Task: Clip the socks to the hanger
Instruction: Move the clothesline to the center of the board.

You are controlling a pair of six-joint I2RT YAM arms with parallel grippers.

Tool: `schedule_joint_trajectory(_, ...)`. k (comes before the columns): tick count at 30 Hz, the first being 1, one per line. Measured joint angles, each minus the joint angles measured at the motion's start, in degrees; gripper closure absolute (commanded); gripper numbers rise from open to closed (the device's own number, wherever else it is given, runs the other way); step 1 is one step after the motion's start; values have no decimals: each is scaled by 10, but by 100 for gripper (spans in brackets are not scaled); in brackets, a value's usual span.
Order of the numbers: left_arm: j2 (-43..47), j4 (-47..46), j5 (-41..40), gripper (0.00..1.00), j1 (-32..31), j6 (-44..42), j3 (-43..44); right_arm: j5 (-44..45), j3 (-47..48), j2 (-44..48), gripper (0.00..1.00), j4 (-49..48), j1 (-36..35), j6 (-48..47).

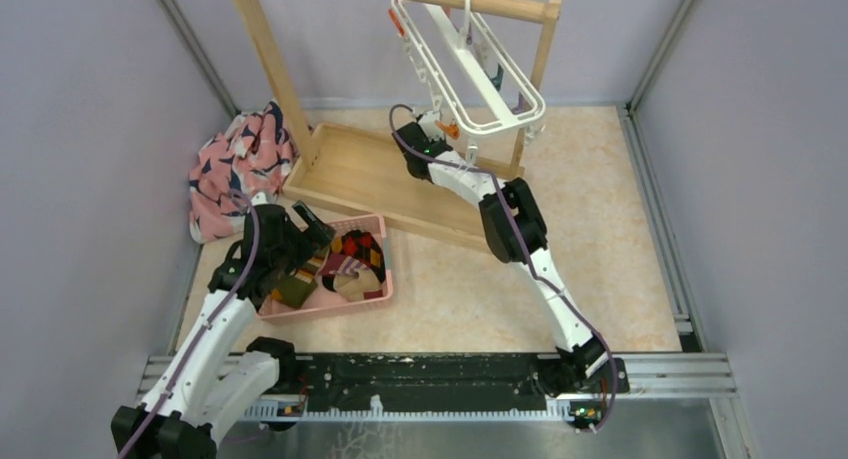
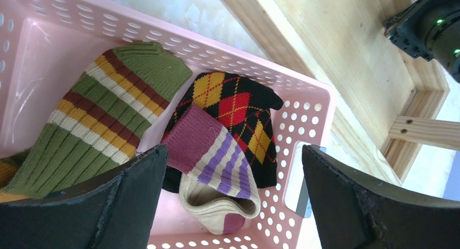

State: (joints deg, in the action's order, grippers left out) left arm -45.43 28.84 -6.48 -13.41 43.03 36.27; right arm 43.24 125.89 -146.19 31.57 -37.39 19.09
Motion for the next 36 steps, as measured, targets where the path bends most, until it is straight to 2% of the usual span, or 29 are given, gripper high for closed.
schedule_joint_trajectory(11,-40,0,-1,1,0,-4,0,-22,26,-13,100,-10,79,-15)
schedule_joint_trajectory(12,-43,-1,-1,1,0,-4,0,-22,29,-15,96,-11,87,-20)
schedule_joint_trajectory(17,-60,-2,0,1,0,-5,7,-4,21,-5,49,-3,121,-29)
schedule_joint_trajectory(19,-67,-2,0,1,0,-5,13,-7,-27,31,42,-18,125,-30)
schedule_joint_trajectory(23,-86,-6,0,1,0,-7,33,-30,-174,169,40,-51,121,-36)
schedule_joint_trajectory(28,-119,-14,11,1,0,-14,69,-59,-283,342,40,-87,89,-16)
schedule_joint_trajectory(31,-126,-31,26,1,0,-31,82,-76,-401,443,41,-126,63,-13)
schedule_joint_trajectory(33,-125,-43,33,1,0,-42,83,-86,-480,483,43,-141,50,-13)
schedule_joint_trajectory(36,-122,-63,48,1,0,-55,83,-103,-567,496,48,-141,42,-9)
